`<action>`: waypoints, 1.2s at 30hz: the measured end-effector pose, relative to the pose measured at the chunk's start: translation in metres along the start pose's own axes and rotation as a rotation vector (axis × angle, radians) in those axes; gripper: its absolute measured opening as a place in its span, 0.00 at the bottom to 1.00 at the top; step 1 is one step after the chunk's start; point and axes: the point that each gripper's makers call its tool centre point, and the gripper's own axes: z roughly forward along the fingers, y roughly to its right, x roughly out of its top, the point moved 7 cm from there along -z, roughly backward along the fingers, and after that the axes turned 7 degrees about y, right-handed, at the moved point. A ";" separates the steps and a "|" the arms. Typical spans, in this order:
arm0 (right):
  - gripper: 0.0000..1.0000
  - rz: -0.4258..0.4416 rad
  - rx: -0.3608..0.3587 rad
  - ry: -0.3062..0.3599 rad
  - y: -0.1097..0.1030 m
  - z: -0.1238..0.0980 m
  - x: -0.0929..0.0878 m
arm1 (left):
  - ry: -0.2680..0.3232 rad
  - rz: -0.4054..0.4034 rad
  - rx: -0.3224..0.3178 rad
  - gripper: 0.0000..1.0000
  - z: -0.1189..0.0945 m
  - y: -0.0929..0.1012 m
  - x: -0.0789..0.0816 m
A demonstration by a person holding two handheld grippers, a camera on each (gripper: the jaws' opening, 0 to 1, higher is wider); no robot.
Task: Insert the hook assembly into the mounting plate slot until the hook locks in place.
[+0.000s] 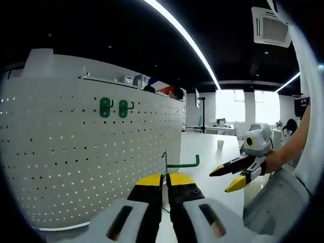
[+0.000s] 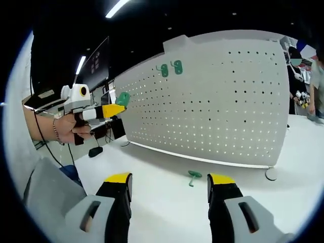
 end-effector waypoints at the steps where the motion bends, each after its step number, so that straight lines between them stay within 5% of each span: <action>1: 0.58 -0.001 0.001 0.000 0.000 0.000 0.000 | -0.006 0.004 0.004 0.03 0.000 -0.001 -0.001; 7: 0.57 -0.015 0.007 0.022 -0.003 0.001 0.008 | -0.004 0.006 0.009 0.03 0.001 0.000 -0.001; 13: 0.58 0.001 0.048 0.210 -0.013 -0.002 0.034 | -0.008 0.009 0.012 0.03 0.003 0.000 -0.002; 20: 0.60 0.030 0.093 0.322 -0.022 -0.004 0.053 | -0.013 0.007 0.012 0.03 0.004 0.000 -0.005; 36: 0.61 0.049 0.154 0.324 -0.038 0.022 0.062 | -0.012 0.008 0.023 0.03 0.002 0.001 -0.005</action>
